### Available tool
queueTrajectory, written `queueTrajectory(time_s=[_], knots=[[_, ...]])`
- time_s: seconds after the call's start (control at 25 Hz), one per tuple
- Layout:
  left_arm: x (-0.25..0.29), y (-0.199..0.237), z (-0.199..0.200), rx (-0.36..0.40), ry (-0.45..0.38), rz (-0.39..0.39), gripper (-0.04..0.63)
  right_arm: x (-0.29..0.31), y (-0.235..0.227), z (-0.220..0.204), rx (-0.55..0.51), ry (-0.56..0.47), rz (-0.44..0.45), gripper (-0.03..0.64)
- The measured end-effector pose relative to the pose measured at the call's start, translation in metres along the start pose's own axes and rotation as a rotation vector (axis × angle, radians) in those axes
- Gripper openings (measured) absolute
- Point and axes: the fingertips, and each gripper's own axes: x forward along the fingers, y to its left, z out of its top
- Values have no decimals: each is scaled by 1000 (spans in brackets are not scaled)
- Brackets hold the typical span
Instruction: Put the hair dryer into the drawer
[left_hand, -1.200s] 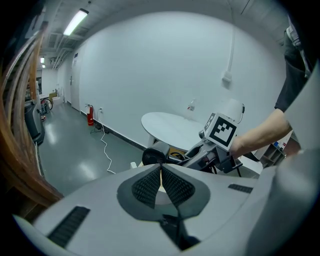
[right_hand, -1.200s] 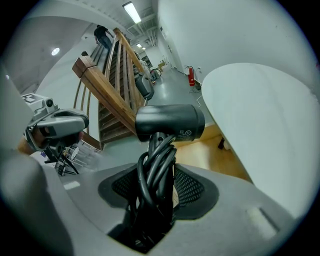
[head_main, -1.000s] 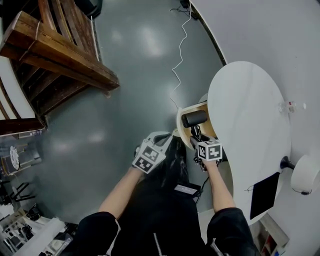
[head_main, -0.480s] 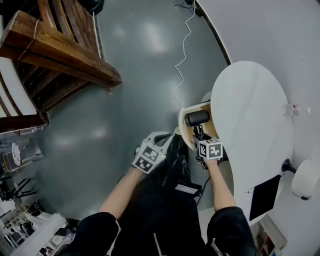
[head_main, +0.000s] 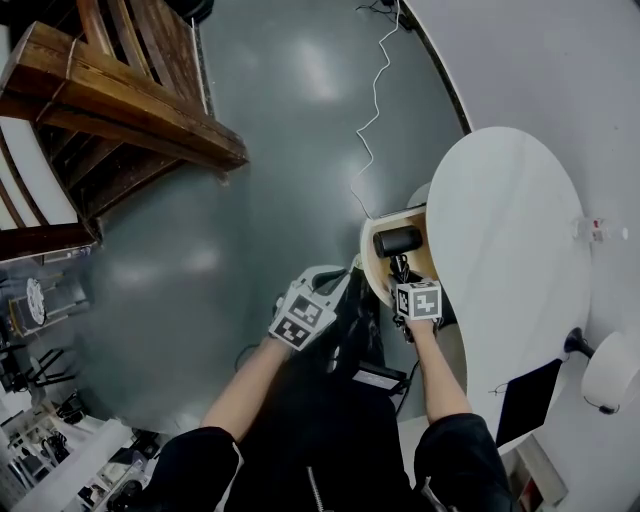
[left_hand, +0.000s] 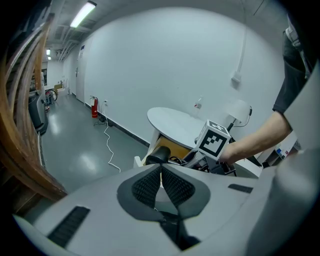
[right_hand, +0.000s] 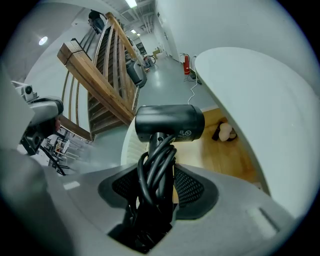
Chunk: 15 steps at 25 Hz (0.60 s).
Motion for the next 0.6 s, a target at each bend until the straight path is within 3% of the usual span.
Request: queueTrajectory(time_s=[0.6], knots=[[14, 4, -2, -41, 21, 6, 18, 21, -18, -3, -36, 52, -36, 198]])
